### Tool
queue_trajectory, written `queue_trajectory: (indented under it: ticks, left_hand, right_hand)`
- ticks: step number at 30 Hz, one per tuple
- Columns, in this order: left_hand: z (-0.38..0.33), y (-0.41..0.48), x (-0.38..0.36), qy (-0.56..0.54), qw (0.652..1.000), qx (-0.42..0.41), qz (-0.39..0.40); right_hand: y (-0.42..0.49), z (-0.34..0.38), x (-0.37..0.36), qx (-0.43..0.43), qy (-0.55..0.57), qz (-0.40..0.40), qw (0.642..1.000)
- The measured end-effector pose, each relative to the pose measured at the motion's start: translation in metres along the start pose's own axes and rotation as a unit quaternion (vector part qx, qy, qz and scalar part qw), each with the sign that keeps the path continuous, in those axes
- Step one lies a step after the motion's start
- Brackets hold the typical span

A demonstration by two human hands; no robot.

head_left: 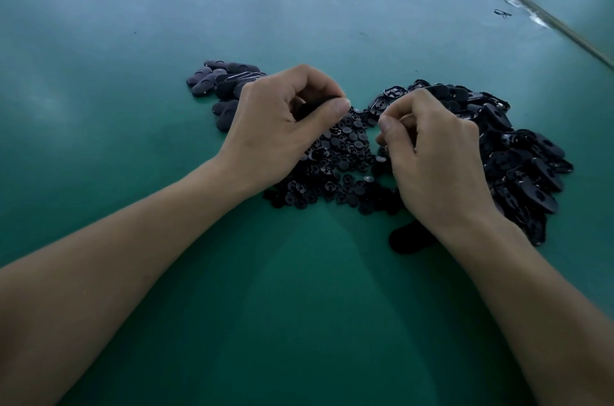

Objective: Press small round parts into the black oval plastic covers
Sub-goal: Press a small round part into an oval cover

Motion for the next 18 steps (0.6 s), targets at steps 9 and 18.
queue_trajectory:
  ticks: [9,18]
  left_hand:
    - [0.0009,0.0028,0.0043,-0.030,0.999,0.000,-0.020]
    - [0.0057,0.0048,0.0077,-0.074,0.997,0.014,-0.027]
  right_hand:
    - [0.0002,0.0084,0.0022,0.045,0.049,-0.027,0.997]
    - [0.0011,0.0083,0.0037,0.054,0.066,-0.050,0.995]
Point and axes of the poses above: each hand's wrist, its own y-axis towards the middle knuckle, its own x-axis out of the back of the hand, z = x × y, the point moved 5 cm from there along y, towards the middle knuckle, and after that the axes turned 13 degrees about x, right-handed, at the moved point
